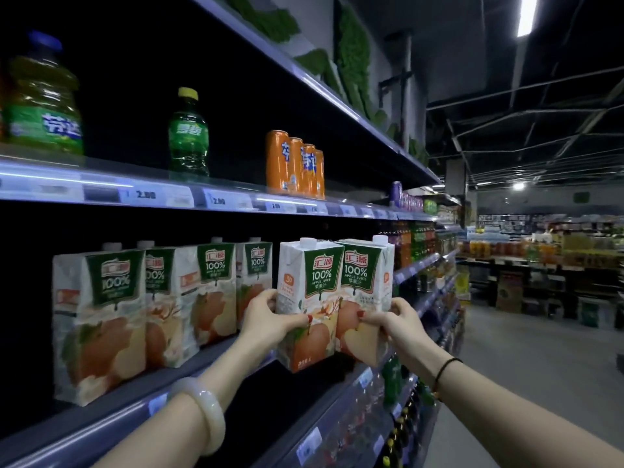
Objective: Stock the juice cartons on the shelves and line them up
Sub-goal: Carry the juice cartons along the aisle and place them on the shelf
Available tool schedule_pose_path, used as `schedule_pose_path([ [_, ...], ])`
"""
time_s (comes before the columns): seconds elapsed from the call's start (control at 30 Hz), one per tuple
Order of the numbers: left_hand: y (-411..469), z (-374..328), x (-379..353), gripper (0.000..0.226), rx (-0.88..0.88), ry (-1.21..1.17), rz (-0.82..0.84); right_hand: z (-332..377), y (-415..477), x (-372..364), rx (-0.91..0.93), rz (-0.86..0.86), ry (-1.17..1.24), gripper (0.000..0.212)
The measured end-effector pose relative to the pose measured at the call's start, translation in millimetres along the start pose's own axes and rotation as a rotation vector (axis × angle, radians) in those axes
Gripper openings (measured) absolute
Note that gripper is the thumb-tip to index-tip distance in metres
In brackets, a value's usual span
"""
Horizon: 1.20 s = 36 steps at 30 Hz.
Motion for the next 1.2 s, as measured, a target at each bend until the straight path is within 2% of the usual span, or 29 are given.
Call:
schedule_pose_path([
  [0.2,67,20,-13,0.056,0.024,0.023,-0.058,-12,93,-20,0.023,0.056,0.041,0.044],
  [0.4,124,46,-26,0.052,0.019,0.089,-0.158,-38,179,-44,0.034,0.168,0.064,0.040],
  [0.5,150,59,-32,0.053,0.015,0.123,-0.241,-51,220,-58,0.032,0.249,0.073,0.040],
  [0.67,179,78,-29,0.072,0.032,0.205,-0.437,-62,276,-86,0.052,0.376,0.074,0.039],
  [0.97,199,97,-22,0.055,0.063,0.254,-0.649,-82,331,-144,0.040,0.569,0.132,0.039],
  [1.1,201,111,-20,0.050,0.082,0.254,-0.734,-93,342,-162,0.022,0.603,0.131,0.048],
  [1.2,205,116,-19,0.047,0.081,0.205,-0.759,-104,346,-173,-0.015,0.620,0.179,0.038],
])
Point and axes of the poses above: each hand's wrist, its own y-axis towards the middle knuckle, its own x-axis out of the back of the hand, z = x × y, the point moved 9 cm from there along y, towards the middle knuckle, and after that the axes turned 9 degrees about -y, right-handed, at the moved point
